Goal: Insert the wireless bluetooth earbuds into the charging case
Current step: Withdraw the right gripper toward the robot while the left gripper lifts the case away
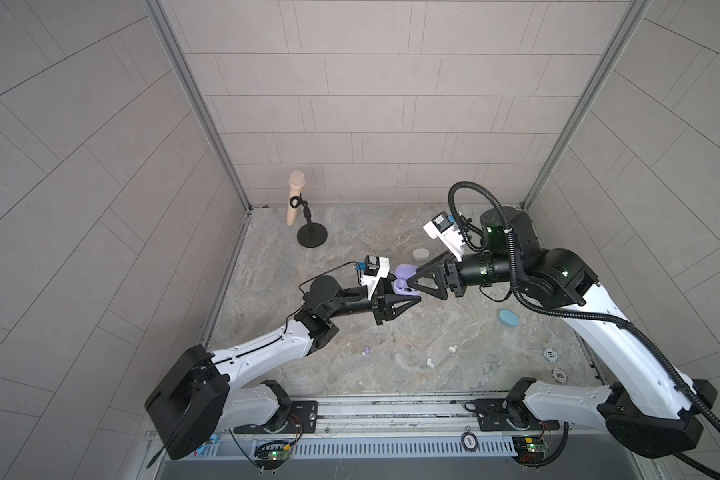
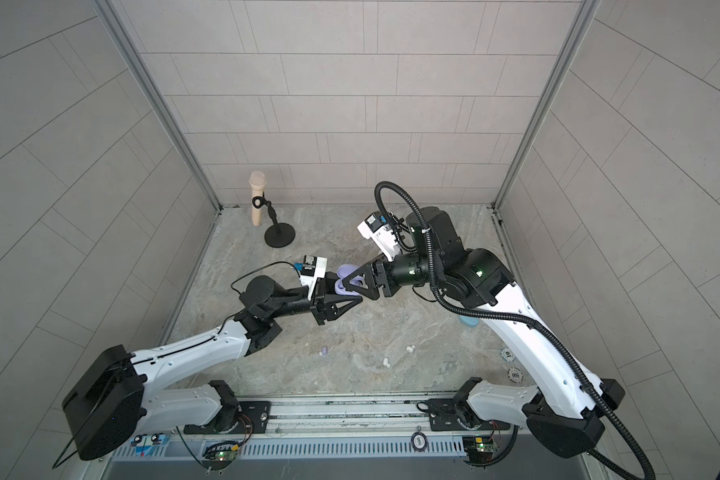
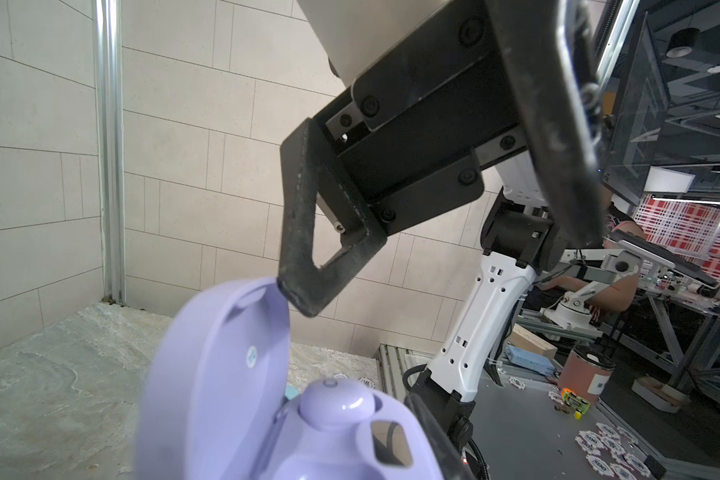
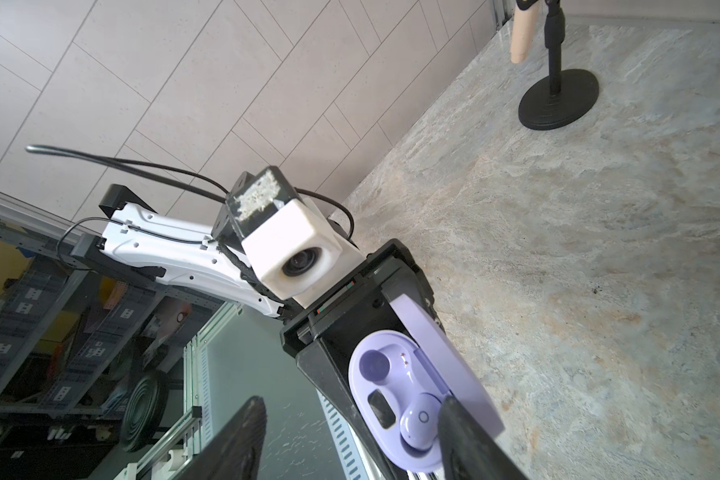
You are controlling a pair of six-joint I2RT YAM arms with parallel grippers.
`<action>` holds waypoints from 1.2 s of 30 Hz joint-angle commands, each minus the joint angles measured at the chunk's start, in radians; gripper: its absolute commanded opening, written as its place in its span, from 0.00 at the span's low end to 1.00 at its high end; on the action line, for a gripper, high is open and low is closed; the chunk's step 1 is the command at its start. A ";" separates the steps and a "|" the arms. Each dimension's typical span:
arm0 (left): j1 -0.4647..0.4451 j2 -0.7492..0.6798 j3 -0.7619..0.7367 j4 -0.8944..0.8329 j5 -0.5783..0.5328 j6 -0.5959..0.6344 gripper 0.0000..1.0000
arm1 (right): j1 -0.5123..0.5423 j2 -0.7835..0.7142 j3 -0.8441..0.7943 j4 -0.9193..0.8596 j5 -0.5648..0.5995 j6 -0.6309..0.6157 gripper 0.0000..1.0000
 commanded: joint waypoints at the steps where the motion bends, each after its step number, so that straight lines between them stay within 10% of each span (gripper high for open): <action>1: 0.061 -0.049 -0.032 0.052 0.004 -0.001 0.00 | 0.043 -0.038 -0.015 -0.059 0.061 -0.037 0.69; 17: 0.407 -0.114 0.015 -0.105 0.055 0.031 0.00 | 0.381 -0.032 -0.543 0.340 0.556 0.151 0.70; 36: 0.610 -0.017 0.082 -0.064 0.118 0.003 0.00 | 0.559 0.650 -0.210 0.109 0.913 0.226 0.71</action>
